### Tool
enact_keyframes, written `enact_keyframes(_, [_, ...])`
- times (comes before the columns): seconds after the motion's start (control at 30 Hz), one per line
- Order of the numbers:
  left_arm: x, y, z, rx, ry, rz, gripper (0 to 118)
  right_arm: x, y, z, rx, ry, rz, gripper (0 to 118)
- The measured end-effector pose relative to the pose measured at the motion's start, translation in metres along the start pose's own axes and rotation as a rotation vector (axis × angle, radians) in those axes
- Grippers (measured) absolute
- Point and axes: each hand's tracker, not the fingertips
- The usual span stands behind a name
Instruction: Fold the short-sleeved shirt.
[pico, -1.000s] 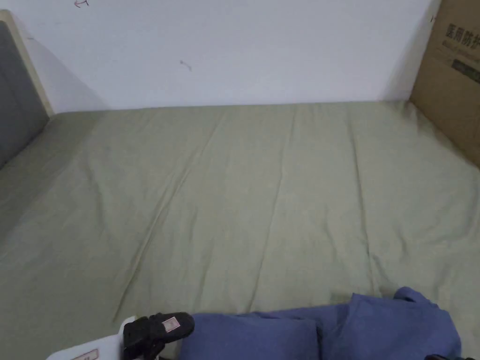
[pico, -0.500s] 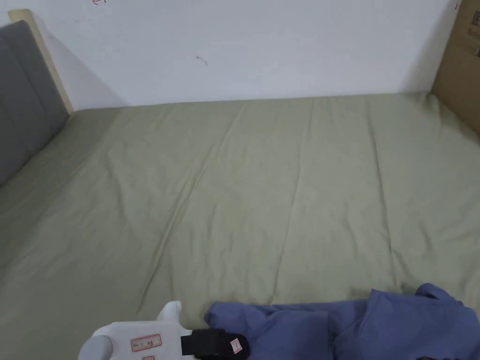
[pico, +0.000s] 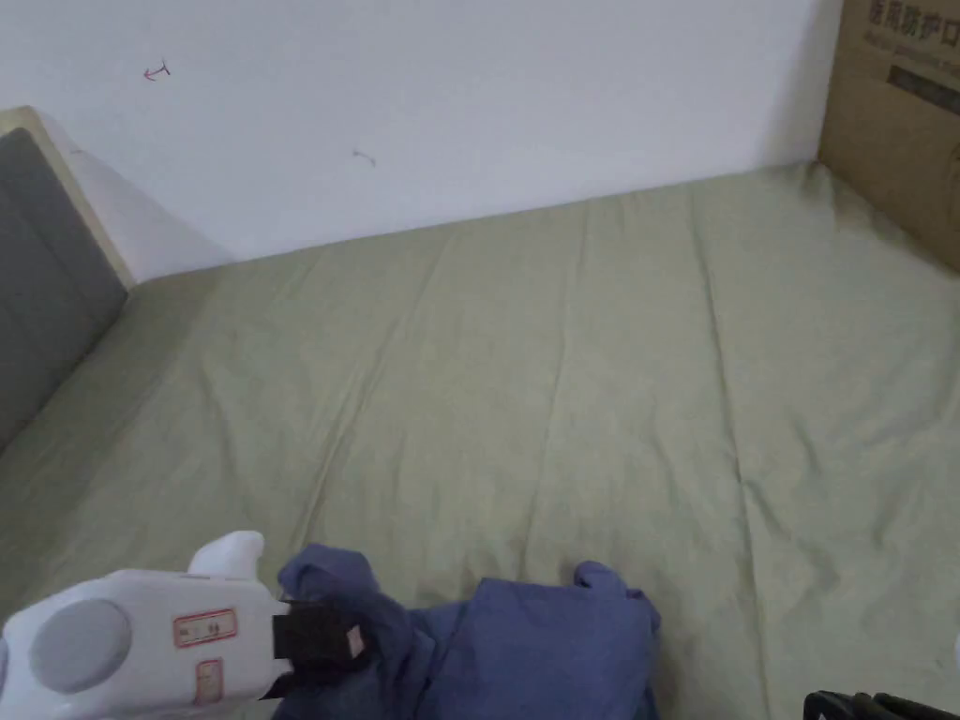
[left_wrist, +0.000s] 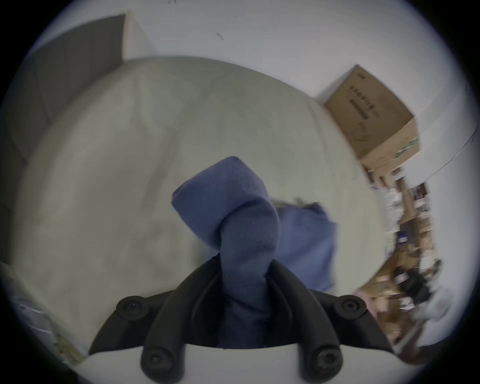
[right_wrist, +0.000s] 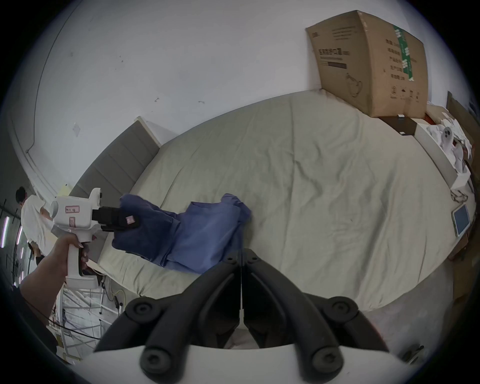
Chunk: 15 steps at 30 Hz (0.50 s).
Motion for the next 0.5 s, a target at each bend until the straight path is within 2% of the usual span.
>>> enact_keyframes(0.07, [0.031, -0.003, -0.04, -0.074, -0.161, 0.046, 16, 0.009, 0.0, 0.007, 0.008, -0.014, -0.029, 0])
enact_keyframes(0.17, [0.072, -0.01, -0.094, -0.147, -0.266, 0.034, 37, 0.018, 0.0, 0.017, 0.021, -0.038, -0.042, 0])
enact_keyframes(0.2, [0.079, -0.011, -0.109, -0.176, -0.292, 0.037, 37, 0.02, 0.001, 0.019, 0.026, -0.046, -0.042, 0])
enact_keyframes(0.23, [0.083, -0.012, -0.123, -0.219, -0.338, 0.059, 68, 0.022, 0.001, 0.022, 0.03, -0.051, -0.043, 0])
enact_keyframes(0.27, [0.086, -0.014, -0.132, -0.265, -0.348, 0.068, 111, 0.024, 0.001, 0.024, 0.032, -0.054, -0.044, 0])
enact_keyframes(0.3, [0.085, -0.013, -0.124, -0.217, -0.304, 0.064, 118, 0.025, 0.002, 0.026, 0.034, -0.054, -0.045, 0])
enact_keyframes(0.33, [0.085, -0.007, -0.115, -0.176, -0.271, 0.049, 110, 0.027, 0.002, 0.028, 0.038, -0.054, -0.046, 0])
enact_keyframes(0.37, [0.083, -0.005, -0.105, -0.145, -0.243, 0.017, 108, 0.028, 0.002, 0.029, 0.041, -0.055, -0.044, 0])
enact_keyframes(0.5, [0.076, -0.003, -0.053, -0.018, -0.151, -0.135, 108, 0.032, 0.002, 0.027, 0.049, -0.066, -0.033, 0])
